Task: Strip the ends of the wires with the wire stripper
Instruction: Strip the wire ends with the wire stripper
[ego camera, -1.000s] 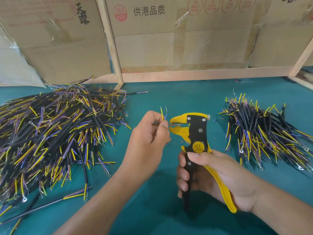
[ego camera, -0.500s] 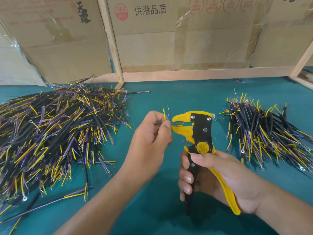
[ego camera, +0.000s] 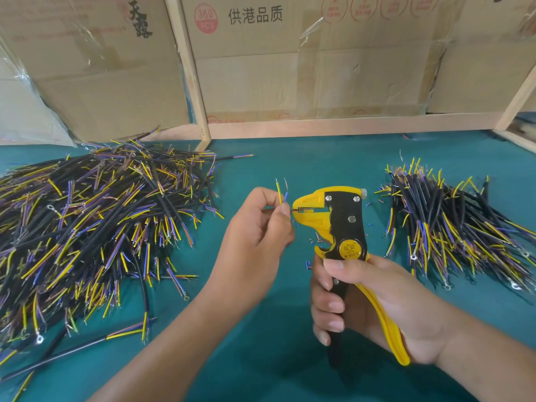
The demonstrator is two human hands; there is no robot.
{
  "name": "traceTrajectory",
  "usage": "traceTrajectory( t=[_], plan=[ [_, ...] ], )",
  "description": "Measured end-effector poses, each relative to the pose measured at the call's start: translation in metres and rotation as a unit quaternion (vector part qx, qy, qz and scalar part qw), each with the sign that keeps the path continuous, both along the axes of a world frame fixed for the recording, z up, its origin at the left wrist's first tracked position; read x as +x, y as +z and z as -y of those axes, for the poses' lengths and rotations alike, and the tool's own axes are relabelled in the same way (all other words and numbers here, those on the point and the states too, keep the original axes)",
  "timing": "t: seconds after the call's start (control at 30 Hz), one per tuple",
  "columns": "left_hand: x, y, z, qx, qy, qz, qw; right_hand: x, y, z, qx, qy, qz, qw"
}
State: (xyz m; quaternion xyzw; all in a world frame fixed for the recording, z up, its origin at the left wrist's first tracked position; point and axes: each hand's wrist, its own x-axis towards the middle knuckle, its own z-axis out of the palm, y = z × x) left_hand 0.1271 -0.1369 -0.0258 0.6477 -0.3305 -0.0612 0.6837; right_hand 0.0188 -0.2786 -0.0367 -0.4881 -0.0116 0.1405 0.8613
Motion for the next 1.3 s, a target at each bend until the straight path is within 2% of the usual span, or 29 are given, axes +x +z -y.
traceTrajectory(
  t=[0.47,1.3],
  plan=[
    [0.001,0.0,-0.003,0.033,0.027,0.055,0.998,0.001,-0.001,0.003,0.016,0.009,0.016,1.0],
    [0.0,0.004,-0.004,0.021,0.0,0.045,0.999,-0.004,0.008,-0.002,-0.002,-0.005,-0.018,1.0]
  ],
)
